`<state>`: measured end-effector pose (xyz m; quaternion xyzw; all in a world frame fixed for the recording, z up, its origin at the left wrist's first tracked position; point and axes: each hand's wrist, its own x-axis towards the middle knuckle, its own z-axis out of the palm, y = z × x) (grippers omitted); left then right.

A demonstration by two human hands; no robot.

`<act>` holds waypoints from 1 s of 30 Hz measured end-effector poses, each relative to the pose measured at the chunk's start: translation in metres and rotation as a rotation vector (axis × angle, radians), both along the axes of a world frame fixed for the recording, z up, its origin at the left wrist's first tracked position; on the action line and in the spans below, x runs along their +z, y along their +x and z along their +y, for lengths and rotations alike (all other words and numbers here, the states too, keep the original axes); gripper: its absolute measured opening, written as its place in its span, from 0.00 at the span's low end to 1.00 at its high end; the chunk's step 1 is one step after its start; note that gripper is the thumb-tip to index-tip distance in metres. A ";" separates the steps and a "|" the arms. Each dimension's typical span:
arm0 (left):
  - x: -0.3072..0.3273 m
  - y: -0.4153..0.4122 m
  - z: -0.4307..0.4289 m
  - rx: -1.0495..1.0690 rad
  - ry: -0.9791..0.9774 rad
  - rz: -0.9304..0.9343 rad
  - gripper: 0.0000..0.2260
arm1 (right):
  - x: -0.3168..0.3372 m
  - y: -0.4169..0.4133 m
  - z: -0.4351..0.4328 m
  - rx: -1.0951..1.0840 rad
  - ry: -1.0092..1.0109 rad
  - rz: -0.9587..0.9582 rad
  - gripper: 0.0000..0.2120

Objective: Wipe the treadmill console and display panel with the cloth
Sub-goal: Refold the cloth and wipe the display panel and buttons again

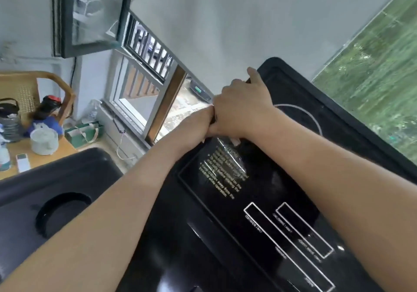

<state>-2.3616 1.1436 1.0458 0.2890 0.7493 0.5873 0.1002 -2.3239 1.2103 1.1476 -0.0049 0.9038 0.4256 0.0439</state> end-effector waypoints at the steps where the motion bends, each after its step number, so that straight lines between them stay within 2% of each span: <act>1: 0.016 -0.005 0.009 0.001 0.008 0.038 0.11 | 0.014 0.001 0.011 0.017 0.005 0.055 0.24; 3: 0.051 -0.014 0.028 0.003 0.035 0.109 0.08 | 0.038 0.002 0.029 0.042 -0.016 0.185 0.26; 5: 0.083 -0.022 0.046 -0.001 0.045 0.197 0.13 | 0.062 0.005 0.046 -0.002 -0.071 0.313 0.27; 7: 0.112 -0.026 0.062 -0.005 0.025 0.256 0.17 | 0.083 0.016 0.064 -0.062 -0.157 0.383 0.20; 8: 0.124 -0.027 0.071 0.002 -0.036 0.299 0.17 | 0.092 0.023 0.073 -0.117 -0.255 0.365 0.19; 11: 0.142 -0.024 0.080 0.041 -0.206 0.471 0.16 | 0.114 0.043 0.093 -0.310 -0.619 0.194 0.25; 13: 0.134 -0.023 0.070 0.037 -0.132 0.434 0.14 | 0.125 0.037 0.095 -0.273 -0.778 0.272 0.26; 15: 0.120 -0.023 0.058 0.005 -0.022 0.296 0.15 | 0.120 0.017 0.088 -0.227 -1.008 0.400 0.29; 16: 0.112 -0.021 0.055 -0.003 -0.023 0.225 0.18 | 0.110 0.007 0.080 -0.238 -1.045 0.412 0.28; 18: 0.101 -0.017 0.051 0.018 -0.034 0.140 0.20 | 0.080 -0.009 0.071 -0.205 -0.916 0.431 0.26; 21: 0.099 -0.016 0.052 0.034 0.014 0.132 0.19 | 0.064 -0.007 0.070 -0.133 -0.764 0.532 0.22; 24: 0.100 -0.020 0.063 0.125 0.024 0.178 0.16 | 0.067 0.001 0.083 -0.056 -0.651 0.464 0.14; 28: 0.109 -0.018 0.070 0.276 -0.040 0.323 0.15 | 0.068 0.006 0.111 -0.127 -0.711 0.406 0.22; 30: 0.128 -0.010 0.076 0.286 -0.213 0.486 0.15 | 0.073 0.023 0.126 -0.155 -0.794 0.401 0.23</act>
